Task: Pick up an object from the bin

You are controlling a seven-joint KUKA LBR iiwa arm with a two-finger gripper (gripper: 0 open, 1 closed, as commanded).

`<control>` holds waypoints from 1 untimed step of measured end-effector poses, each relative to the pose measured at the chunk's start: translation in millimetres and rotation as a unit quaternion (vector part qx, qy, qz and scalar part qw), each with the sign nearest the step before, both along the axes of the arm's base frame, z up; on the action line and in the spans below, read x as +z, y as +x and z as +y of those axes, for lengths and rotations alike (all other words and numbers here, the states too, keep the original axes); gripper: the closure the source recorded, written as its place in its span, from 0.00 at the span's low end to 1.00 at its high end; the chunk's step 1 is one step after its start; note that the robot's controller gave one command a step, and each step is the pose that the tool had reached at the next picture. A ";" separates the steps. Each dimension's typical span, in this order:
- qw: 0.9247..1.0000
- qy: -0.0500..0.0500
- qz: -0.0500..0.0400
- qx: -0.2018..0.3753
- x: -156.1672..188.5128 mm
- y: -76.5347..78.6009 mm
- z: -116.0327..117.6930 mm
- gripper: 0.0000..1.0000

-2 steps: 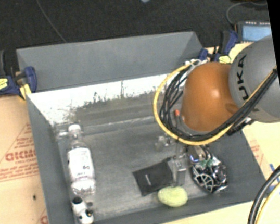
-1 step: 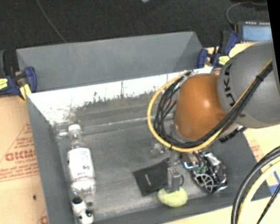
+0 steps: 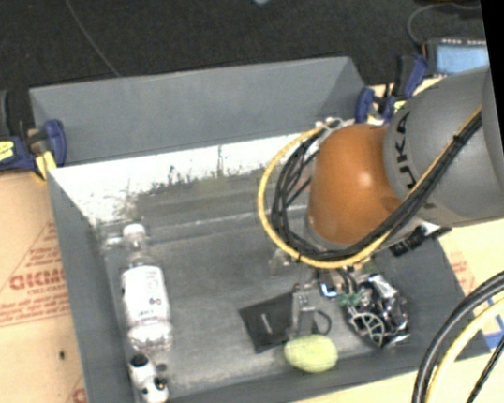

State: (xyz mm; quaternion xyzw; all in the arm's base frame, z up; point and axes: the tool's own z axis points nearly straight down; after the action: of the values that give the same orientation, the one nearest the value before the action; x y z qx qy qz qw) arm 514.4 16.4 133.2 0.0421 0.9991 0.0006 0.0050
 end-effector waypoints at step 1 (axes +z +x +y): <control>1.000 0.000 0.005 -0.023 -62.8 -4.0 -17.1 0.00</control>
Offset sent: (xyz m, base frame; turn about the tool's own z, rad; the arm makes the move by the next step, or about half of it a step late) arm 0.0027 -0.0030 -0.0632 0.1125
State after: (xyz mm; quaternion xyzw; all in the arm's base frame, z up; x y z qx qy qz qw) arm 510.4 -0.8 70.3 0.0653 0.9979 0.0005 0.0003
